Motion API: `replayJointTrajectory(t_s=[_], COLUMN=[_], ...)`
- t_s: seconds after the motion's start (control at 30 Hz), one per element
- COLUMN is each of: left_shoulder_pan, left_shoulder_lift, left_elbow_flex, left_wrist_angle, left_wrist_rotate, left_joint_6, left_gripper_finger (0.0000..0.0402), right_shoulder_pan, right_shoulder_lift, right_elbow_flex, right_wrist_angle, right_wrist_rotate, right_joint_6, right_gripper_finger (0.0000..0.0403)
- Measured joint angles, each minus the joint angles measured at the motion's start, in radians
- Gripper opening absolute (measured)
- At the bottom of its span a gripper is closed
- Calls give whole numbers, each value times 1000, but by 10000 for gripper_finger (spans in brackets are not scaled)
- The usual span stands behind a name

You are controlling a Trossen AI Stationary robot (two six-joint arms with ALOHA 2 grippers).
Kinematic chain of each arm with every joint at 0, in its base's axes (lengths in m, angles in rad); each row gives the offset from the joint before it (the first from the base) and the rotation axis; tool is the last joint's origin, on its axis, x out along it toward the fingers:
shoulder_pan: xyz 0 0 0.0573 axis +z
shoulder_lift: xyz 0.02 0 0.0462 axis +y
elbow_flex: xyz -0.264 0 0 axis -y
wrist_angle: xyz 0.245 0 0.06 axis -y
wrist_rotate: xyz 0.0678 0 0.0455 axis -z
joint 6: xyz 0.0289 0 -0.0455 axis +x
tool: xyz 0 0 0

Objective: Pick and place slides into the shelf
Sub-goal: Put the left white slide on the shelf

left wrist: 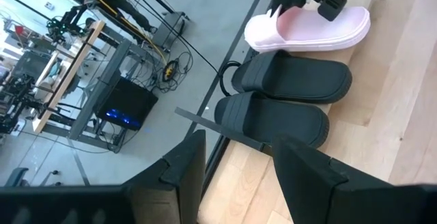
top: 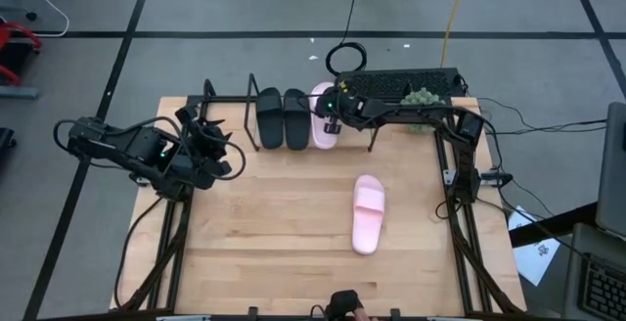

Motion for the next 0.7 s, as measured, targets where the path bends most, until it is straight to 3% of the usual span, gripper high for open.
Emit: replayJointTrajectory(t_s=[0.7], left_shoulder_pan=[0], left_shoulder_lift=[0], left_elbow_flex=[0], left_wrist_angle=[0], left_wrist_rotate=[0], left_joint_6=[0], left_gripper_finger=[170], right_shoulder_pan=[-3], right_shoulder_lift=[0], right_elbow_flex=[0], right_wrist_angle=[16], right_wrist_rotate=[-8], right_joint_6=[22], right_gripper_finger=[4])
